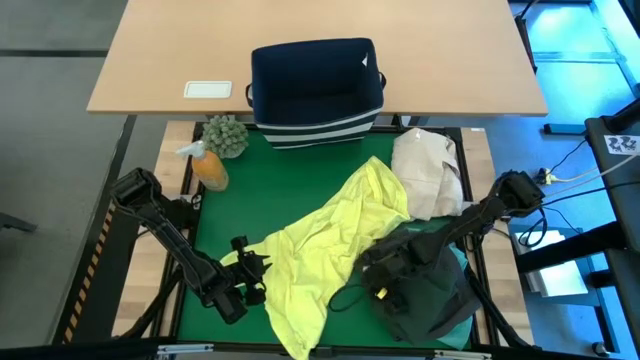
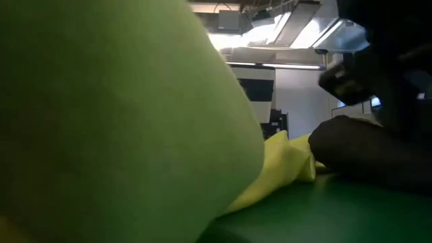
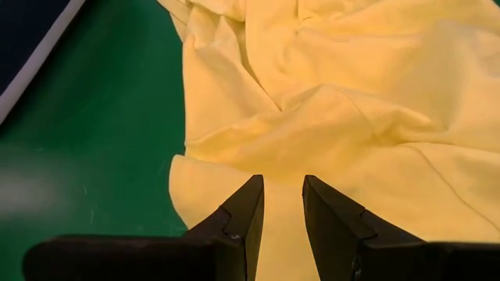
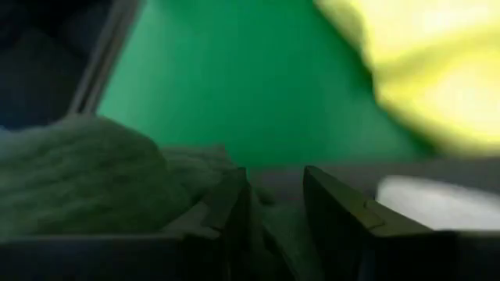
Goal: Fold laundry
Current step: Fold the yellow shirt on the table
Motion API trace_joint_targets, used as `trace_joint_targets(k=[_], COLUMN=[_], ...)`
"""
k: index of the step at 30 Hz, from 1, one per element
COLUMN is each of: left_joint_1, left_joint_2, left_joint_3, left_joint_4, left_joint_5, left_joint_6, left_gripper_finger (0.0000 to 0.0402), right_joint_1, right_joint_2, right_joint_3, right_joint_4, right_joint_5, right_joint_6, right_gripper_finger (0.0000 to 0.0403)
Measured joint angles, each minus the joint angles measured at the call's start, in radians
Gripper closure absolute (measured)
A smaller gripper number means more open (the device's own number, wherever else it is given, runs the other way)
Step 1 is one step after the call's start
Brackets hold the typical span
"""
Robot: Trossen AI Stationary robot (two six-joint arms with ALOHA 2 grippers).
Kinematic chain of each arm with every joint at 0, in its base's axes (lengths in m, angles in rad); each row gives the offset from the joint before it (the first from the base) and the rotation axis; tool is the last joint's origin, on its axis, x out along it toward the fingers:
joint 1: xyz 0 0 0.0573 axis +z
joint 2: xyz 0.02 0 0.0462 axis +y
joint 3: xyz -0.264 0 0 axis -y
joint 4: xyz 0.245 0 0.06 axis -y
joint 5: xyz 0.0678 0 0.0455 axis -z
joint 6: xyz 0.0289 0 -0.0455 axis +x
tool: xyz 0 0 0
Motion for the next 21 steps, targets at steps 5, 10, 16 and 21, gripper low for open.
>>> trace_joint_targets(k=[5,10,16,21], left_joint_1=[0.009,0.014,0.014,0.014], left_joint_2=[0.000,0.000,0.000,0.000], left_joint_3=[0.000,0.000,0.000,0.000], left_joint_4=[-0.001,0.000,0.000,0.001], left_joint_5=[0.015,0.024,0.040,0.044], left_joint_6=[0.009,0.014,0.014,0.009], left_gripper_finger=[0.0315,0.0315,0.0315,0.0315], right_joint_1=[-0.001,0.000,0.036,0.065], right_joint_2=[0.001,-0.009,-0.012,-0.026], right_joint_3=[0.003,0.003,0.003,0.000], right_joint_4=[-0.162,-0.244,-0.330,-0.331], right_joint_5=[-0.013,-0.067,-0.080,-0.098], right_joint_6=[0.046,0.076,0.088,0.119], right_gripper_finger=[0.0276,0.0276,0.0276,0.0276])
